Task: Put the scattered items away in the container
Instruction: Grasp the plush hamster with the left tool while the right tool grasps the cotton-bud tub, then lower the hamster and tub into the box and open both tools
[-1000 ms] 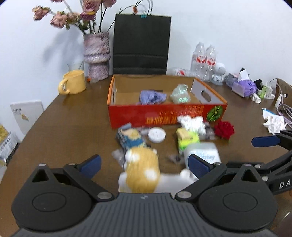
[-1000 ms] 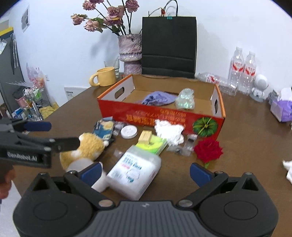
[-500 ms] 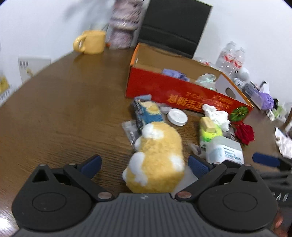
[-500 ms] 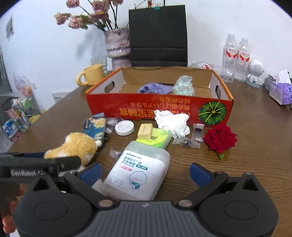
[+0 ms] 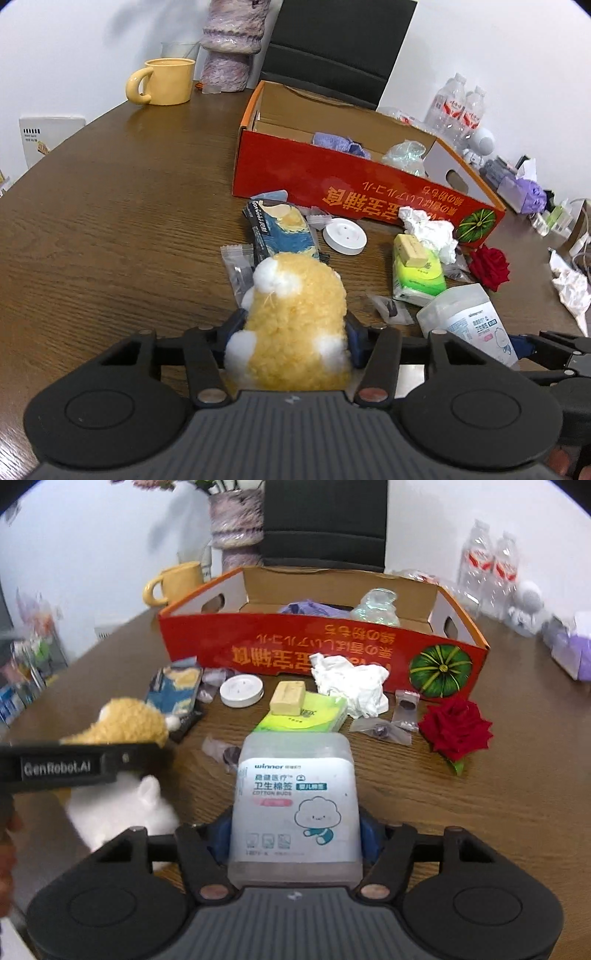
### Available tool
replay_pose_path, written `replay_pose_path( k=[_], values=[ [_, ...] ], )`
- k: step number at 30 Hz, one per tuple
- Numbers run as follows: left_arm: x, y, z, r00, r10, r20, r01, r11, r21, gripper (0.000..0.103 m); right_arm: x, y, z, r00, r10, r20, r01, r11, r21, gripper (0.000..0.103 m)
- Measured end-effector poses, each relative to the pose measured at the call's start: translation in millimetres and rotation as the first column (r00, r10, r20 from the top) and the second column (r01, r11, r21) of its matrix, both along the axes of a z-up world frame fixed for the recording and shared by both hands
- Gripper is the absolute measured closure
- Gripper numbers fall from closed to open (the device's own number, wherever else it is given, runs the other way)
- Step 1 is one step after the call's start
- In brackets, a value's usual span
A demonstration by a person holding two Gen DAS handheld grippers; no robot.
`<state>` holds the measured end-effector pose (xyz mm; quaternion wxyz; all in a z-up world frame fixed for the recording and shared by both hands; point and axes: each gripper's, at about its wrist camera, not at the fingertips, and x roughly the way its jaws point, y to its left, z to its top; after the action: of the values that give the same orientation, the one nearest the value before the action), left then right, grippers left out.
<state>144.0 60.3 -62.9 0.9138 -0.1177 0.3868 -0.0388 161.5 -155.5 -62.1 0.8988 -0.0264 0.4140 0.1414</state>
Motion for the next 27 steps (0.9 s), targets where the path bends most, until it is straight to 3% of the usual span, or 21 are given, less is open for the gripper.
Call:
replay_pose_path(
  k=[8, 16, 27],
  values=[
    [-14.7, 5.0, 19.4, 0.998, 0.0, 0.067, 0.005, 0.997, -0.071, 0.05, -17.5, -21.3, 20.8, 0.993, -0.015, 0.118, 0.012, 0.999, 0.031, 0.04],
    [-24.5, 3.0, 63.1, 0.982, -0.013, 0.186, 0.034, 0.994, -0.107, 0.05, -24.4, -41.5, 53.5, 0.974, -0.04, 0.222, 0.021, 0.996, 0.087, 0.04],
    [30.4, -8.9, 107.6, 0.959, 0.001, 0.283, 0.028, 0.995, -0.096, 0.05, 25.4, -58.0, 93.2, 0.945, -0.062, 0.32, 0.029, 0.994, 0.105, 0.04]
  ],
)
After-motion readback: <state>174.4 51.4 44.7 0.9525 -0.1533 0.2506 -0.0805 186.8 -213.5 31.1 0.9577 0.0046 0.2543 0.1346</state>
